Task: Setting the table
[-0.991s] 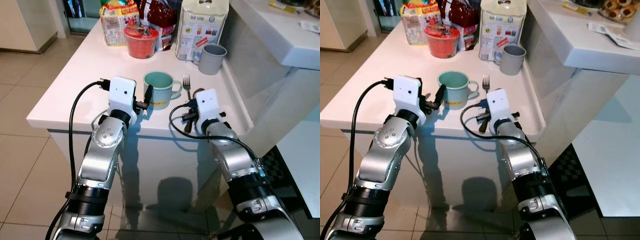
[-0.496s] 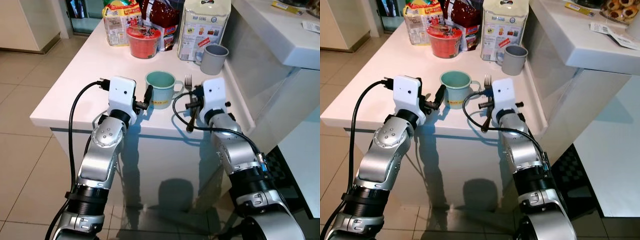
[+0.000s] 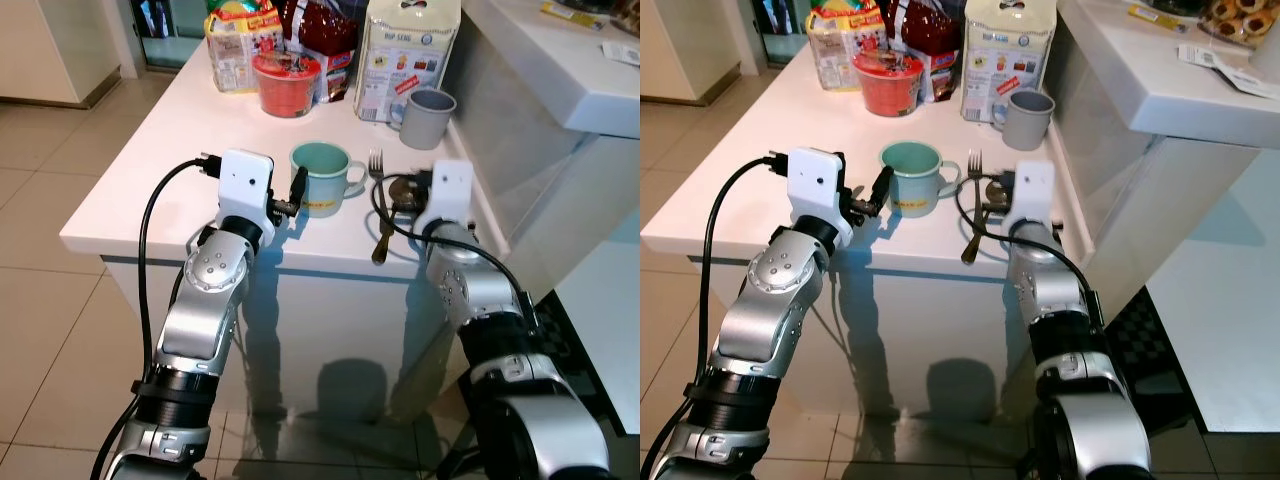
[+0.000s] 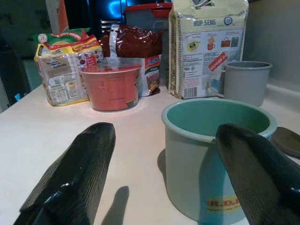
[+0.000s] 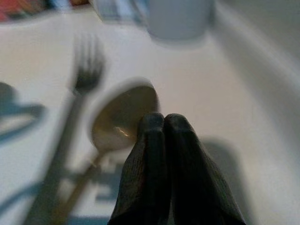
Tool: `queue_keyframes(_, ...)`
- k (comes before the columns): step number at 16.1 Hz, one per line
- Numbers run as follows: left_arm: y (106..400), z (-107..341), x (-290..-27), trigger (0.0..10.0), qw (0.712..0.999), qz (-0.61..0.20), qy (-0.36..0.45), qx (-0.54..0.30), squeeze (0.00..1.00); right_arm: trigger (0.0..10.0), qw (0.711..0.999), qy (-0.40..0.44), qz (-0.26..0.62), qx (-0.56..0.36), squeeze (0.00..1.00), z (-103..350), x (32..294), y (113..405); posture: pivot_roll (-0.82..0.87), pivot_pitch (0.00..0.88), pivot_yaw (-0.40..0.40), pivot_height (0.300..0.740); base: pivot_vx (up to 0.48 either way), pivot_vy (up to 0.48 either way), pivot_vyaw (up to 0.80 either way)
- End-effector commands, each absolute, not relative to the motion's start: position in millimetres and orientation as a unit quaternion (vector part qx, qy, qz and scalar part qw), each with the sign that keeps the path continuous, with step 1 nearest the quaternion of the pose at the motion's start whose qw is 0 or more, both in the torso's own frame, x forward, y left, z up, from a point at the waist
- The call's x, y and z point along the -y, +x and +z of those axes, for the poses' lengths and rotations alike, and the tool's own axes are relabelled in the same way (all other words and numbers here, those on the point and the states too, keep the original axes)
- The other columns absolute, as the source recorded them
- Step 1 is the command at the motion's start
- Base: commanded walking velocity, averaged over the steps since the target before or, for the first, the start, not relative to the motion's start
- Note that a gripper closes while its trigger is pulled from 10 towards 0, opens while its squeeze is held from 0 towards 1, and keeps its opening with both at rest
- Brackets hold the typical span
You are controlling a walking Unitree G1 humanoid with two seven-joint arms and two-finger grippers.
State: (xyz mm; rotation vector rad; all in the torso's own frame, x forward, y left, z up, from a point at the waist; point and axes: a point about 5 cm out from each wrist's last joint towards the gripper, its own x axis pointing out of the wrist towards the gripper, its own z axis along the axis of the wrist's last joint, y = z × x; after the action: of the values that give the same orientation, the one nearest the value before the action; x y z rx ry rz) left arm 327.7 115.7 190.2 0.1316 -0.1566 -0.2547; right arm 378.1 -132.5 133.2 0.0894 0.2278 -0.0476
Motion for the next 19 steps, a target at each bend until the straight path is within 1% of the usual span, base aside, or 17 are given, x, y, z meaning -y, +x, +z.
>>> queue_keyframes(1, 328.7, 193.6, -112.4, 10.0, 0.985, -0.135, 0.070, 0.081, 0.00, 10.0, 0.987, 0.068, -0.042, -0.140, 0.00, 125.5, 136.6, 378.4, 0.06, 0.000, -0.054, 0.740, 0.000, 0.000, 0.00)
queue_keyframes(2, 328.7, 193.7, -112.7, 10.0, 0.985, -0.134, 0.070, 0.081, 0.00, 10.0, 0.985, 0.073, -0.046, -0.151, 0.00, 120.8, 136.5, 377.6, 0.06, 0.000, -0.053, 0.740, 0.000, 0.000, 0.00)
queue_keyframes(3, 328.6, 193.8, -112.6, 10.0, 0.985, -0.134, 0.070, 0.081, 0.00, 10.0, 0.982, 0.077, -0.053, -0.164, 1.00, 116.6, 137.0, 376.7, 0.06, 0.000, -0.053, 0.740, 0.000, 0.000, 0.00)
queue_keyframes(6, 327.7, 193.4, -111.4, 10.0, 0.985, -0.136, 0.070, 0.081, 0.00, 10.0, 0.979, 0.075, -0.061, -0.182, 1.00, 112.0, 138.0, 375.9, 0.05, 0.000, -0.054, 0.740, 0.000, 0.000, 0.00)
queue_keyframes(8, 327.8, 193.2, -110.8, 10.0, 0.985, -0.137, 0.069, 0.081, 0.00, 10.0, 0.967, 0.079, -0.067, -0.234, 1.00, 98.5, 139.7, 372.4, 0.05, 0.000, -0.054, 0.740, 0.000, 0.000, 0.00)
queue_keyframes(9, 327.8, 193.1, -110.4, 10.0, 0.985, -0.137, 0.069, 0.081, 0.00, 10.0, 0.958, 0.076, -0.069, -0.266, 0.58, 89.5, 140.0, 368.8, 0.05, 0.000, -0.055, 0.740, 0.000, 0.000, 0.00)
queue_keyframes(10, 327.9, 193.3, -109.9, 10.0, 0.985, -0.138, 0.069, 0.081, 0.00, 10.0, 0.950, 0.068, -0.069, -0.297, 0.00, 80.4, 140.1, 364.2, 0.05, 0.000, -0.056, 0.740, 0.000, 0.000, 0.00)
queue_keyframes(14, 328.0, 193.7, -110.9, 10.0, 0.985, -0.137, 0.067, 0.081, 0.00, 10.0, 0.930, 0.049, -0.053, -0.360, 0.00, 60.5, 135.7, 352.4, 0.05, 0.000, -0.060, 0.740, 0.000, 0.000, 0.00)
queue_keyframes(16, 327.9, 193.9, -110.8, 10.0, 0.985, -0.136, 0.066, 0.081, 0.00, 10.0, 0.930, 0.040, -0.043, -0.364, 0.00, 59.3, 133.0, 351.7, 0.05, 0.000, -0.063, 0.740, 0.000, 0.000, 0.00)
queue_keyframes(19, 327.5, 193.7, -110.4, 10.0, 0.985, -0.136, 0.065, 0.081, 0.00, 10.0, 0.920, 0.034, -0.031, -0.389, 0.00, 50.4, 129.1, 345.1, 0.05, 0.000, -0.066, 0.740, 0.000, 0.000, 0.00)
